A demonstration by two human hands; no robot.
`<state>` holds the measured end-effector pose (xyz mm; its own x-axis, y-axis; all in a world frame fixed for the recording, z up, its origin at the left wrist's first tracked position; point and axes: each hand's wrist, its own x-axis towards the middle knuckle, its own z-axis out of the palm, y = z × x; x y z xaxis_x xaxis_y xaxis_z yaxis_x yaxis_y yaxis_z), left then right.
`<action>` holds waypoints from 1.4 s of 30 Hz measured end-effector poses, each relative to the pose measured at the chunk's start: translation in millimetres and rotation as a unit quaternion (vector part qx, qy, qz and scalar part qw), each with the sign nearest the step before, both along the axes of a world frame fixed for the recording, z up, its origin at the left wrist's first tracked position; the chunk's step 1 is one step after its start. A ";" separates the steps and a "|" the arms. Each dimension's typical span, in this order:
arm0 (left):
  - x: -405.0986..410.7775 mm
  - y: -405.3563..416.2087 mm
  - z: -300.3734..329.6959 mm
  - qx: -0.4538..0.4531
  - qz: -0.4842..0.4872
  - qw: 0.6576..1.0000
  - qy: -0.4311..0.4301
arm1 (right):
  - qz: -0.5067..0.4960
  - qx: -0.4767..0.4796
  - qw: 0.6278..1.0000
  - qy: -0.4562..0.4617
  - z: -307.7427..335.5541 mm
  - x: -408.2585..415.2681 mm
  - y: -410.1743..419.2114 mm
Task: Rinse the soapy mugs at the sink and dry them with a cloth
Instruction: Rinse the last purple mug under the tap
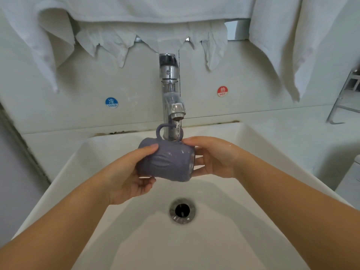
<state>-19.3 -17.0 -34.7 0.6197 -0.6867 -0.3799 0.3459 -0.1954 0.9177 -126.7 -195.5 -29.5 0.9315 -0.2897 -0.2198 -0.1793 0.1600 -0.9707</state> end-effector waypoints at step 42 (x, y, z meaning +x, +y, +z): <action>-18.7 -21.9 -14.8 0.022 0.042 0.997 0.069 | -0.101 -0.083 0.989 -0.064 -2.6 13.9 36.4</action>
